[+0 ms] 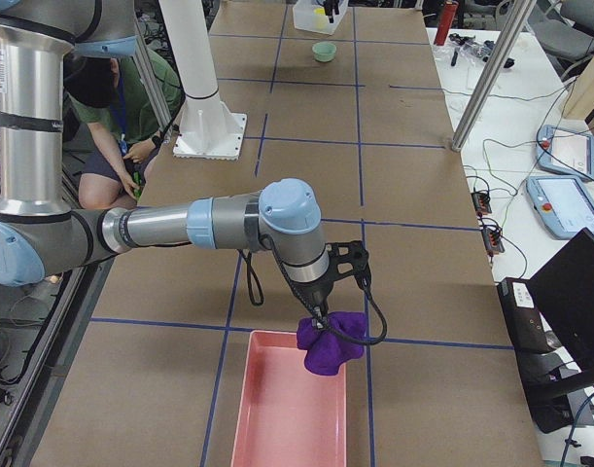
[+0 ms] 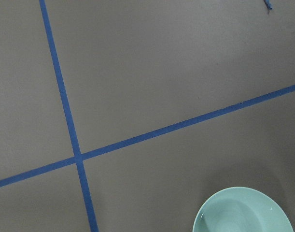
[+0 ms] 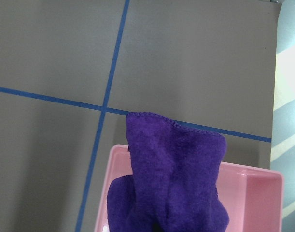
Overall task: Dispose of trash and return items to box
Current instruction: 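Grasp the green bowl with left gripper while right releases cloth into pink bin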
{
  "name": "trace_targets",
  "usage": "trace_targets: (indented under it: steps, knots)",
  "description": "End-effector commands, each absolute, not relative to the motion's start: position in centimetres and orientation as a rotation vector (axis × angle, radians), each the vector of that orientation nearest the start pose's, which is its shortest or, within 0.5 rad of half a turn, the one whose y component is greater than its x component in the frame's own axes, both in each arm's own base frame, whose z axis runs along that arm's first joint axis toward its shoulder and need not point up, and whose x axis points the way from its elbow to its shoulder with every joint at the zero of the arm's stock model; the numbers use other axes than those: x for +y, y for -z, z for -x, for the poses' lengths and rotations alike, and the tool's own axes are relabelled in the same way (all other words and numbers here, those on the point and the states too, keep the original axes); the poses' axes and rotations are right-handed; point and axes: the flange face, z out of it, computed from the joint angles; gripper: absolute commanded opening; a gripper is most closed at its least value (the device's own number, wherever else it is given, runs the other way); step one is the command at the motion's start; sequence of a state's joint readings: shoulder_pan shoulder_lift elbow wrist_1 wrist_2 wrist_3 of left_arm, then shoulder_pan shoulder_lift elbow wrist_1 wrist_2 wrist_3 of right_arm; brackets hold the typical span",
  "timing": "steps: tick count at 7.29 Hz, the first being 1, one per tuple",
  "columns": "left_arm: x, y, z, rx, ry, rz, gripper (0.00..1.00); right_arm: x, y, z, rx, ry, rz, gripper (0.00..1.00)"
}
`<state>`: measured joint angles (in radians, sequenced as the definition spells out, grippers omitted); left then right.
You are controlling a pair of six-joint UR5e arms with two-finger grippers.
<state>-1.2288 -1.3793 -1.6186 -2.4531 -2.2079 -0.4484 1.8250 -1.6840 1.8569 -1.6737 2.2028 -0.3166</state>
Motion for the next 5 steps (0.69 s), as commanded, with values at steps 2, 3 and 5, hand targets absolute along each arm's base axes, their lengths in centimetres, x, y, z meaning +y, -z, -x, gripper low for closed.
trace_targets:
  steps: [2,3,5]
  knots:
    - [-41.5,-65.3,-14.6,0.830,-0.142,-0.320,0.89,-41.1,-66.0,-19.7,-0.516,0.105,-0.193,0.00]
    - [-41.4,-66.0,-15.5,0.826,-0.152,-0.304,0.81,-41.5,-67.5,-19.8,-0.504,0.111,-0.206,0.00]
    - [-42.1,-67.6,-16.1,0.823,-0.154,-0.298,0.51,-41.5,-69.1,-19.9,-0.494,0.108,-0.193,0.00]
